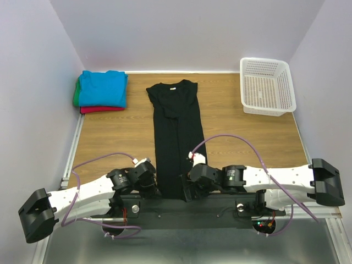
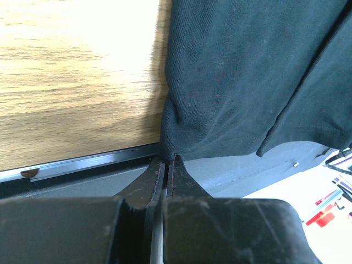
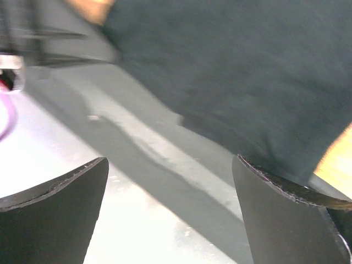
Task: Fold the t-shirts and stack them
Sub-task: Fold the tshirt
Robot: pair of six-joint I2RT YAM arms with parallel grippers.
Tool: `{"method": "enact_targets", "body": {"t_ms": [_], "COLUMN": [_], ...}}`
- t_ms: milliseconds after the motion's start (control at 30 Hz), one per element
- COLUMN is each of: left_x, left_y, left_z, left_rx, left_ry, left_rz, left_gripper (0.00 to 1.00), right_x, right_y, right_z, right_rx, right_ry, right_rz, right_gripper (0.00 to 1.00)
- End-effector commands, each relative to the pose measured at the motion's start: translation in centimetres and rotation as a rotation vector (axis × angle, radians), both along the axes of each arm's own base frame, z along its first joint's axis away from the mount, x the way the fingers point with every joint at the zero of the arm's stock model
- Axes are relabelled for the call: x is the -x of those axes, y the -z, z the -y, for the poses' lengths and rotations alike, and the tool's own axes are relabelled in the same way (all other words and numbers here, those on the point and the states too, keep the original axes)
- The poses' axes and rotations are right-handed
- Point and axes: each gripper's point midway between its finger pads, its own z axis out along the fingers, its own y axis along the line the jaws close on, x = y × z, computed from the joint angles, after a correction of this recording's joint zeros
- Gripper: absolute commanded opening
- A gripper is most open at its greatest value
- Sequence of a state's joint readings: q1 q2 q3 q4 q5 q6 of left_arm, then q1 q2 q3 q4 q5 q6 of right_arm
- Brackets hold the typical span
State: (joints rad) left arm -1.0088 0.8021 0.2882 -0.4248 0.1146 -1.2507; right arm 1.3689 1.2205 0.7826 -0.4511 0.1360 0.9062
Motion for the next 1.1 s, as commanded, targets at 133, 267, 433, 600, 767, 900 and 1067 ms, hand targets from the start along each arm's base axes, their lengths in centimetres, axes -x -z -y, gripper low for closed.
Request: {"method": "enact_targets", "body": {"t_ms": [133, 267, 433, 600, 767, 900, 1067], "left_x": [-0.3, -0.4, -0.4, -0.3, -0.5, -0.6, -0.8], "left_y": [-0.1, 0.0, -0.1, 0.0, -0.4, -0.7, -0.9], "left_z": [-0.4, -0.4, -0.4, -0.4, -0.2, -0.1, 0.3], "left_rx": [-0.03, -0.03, -0.031, -0.03, -0.02, -0.013, 0.004], "left_ry": [-0.009, -0.012, -0.009, -0.007, -0.002, -0.004, -0.012], "left_rz": [0.018, 0.018, 0.021, 0.019, 0.029, 0.034, 0.042], "left_gripper": [0.0, 0.0, 0.0, 0.0, 0.0, 0.0, 0.0], "right_x": [-2.1, -1.7, -0.6, -0.2, -1.0, -2.6, -3.8], "right_y": [4.8, 6.9, 7.7, 4.3, 0.0, 2.1, 4.9], "right_z": [3.8, 3.9, 3.4, 2.1, 1.9, 5.4, 8.8], "right_rx": [0.117, 0.151, 0.121, -0.004, -0.106, 0.05, 0.169], "right_ry": [0.172, 0.161, 0.14, 0.095, 0.098, 0.245, 0.39], "right_rz": [-0.015, -0.039, -0.1, -0.101, -0.035, 0.004, -0.03], "right_gripper": [1.0, 1.0, 1.0, 0.98, 0.99, 1.0, 0.98]}}
